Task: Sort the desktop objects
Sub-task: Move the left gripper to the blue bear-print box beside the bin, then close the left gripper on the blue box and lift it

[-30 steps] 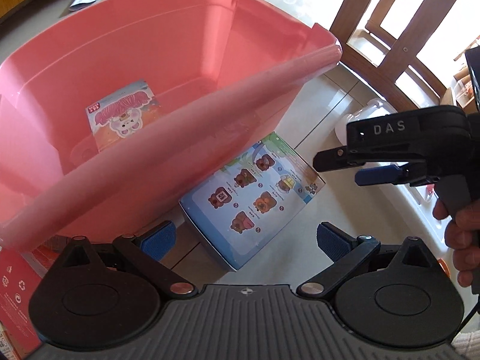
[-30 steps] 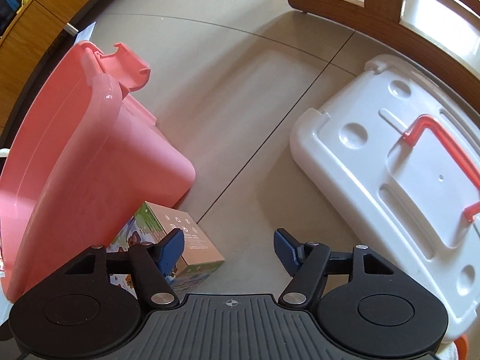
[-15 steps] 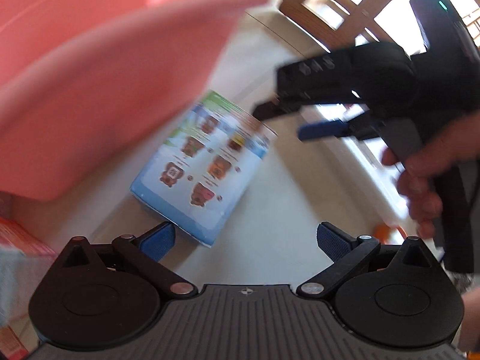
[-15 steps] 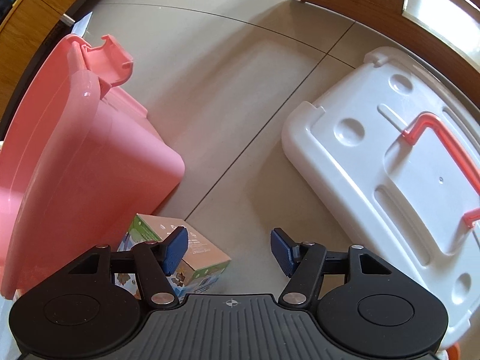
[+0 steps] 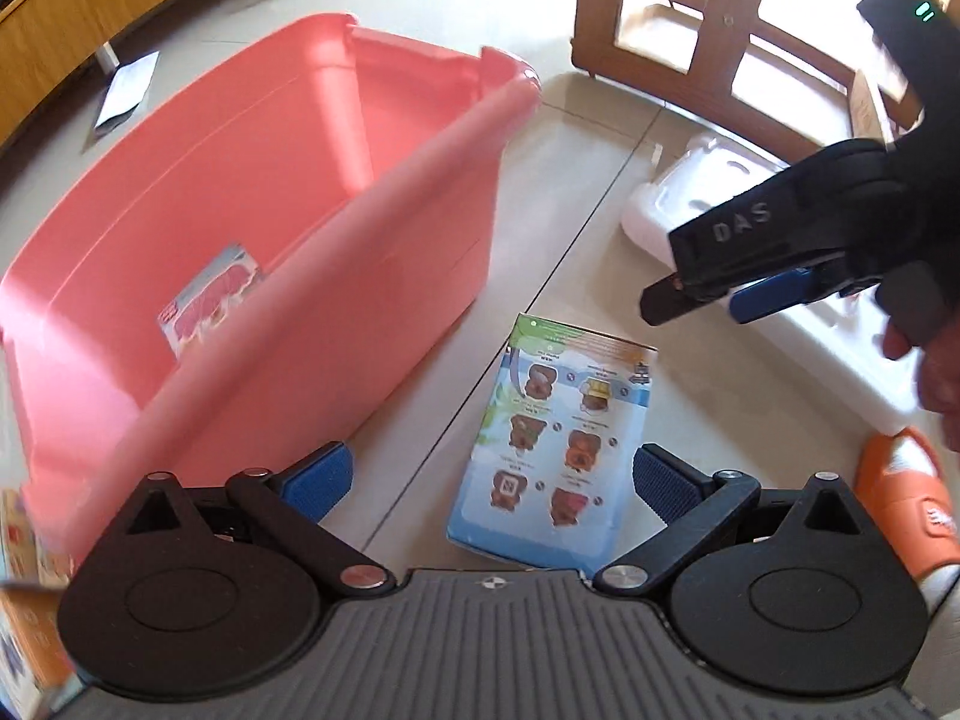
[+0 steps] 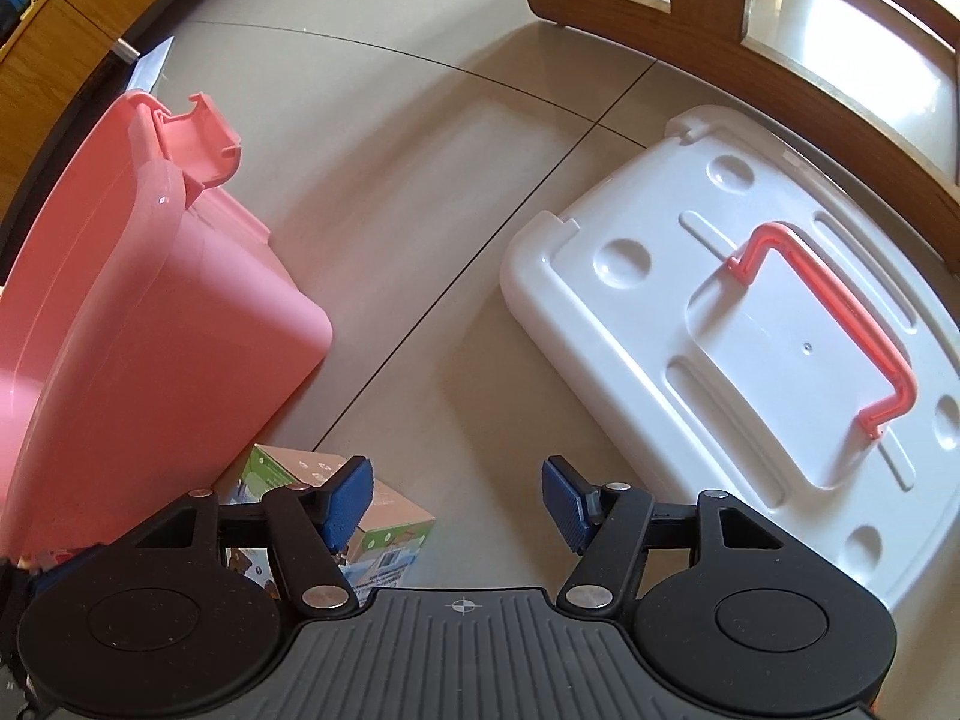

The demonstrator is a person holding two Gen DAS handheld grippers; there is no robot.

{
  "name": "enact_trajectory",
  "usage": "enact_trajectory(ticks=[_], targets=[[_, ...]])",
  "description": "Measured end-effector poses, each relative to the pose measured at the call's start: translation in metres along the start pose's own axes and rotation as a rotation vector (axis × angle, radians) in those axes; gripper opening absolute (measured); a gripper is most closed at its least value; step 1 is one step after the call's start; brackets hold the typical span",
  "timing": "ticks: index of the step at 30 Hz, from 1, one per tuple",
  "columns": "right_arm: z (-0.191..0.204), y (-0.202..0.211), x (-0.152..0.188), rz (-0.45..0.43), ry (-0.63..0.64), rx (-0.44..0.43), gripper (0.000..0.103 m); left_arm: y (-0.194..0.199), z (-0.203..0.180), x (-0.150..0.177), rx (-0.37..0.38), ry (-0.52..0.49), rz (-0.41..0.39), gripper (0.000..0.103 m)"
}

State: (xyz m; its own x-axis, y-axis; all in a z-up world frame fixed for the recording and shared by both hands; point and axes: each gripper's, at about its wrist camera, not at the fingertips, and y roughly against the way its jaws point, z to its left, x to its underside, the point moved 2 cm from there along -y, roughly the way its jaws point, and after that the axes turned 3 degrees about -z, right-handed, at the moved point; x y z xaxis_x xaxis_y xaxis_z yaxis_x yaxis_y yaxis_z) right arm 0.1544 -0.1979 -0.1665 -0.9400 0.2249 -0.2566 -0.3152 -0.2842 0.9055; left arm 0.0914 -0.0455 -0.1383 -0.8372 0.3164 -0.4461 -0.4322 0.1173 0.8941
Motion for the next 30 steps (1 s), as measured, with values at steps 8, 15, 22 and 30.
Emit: enact_trajectory(ticks=[8,15,22,30], targets=[[-0.017,0.009,0.008,0.004,-0.044,0.033,0.06,-0.049,-0.023,-0.009,0.042,-0.021,0.074,0.102],[-0.023,0.006,0.014,0.018,-0.052,0.045,0.06,-0.06,-0.032,-0.002,0.026,-0.025,0.115,0.079],[-0.035,0.005,0.02,0.033,-0.116,0.039,0.06,-0.057,-0.028,-0.001,0.017,0.051,0.121,0.076],[-0.041,0.017,0.029,0.046,-0.153,0.038,0.061,-0.042,-0.026,0.005,-0.021,0.131,0.134,0.073]])
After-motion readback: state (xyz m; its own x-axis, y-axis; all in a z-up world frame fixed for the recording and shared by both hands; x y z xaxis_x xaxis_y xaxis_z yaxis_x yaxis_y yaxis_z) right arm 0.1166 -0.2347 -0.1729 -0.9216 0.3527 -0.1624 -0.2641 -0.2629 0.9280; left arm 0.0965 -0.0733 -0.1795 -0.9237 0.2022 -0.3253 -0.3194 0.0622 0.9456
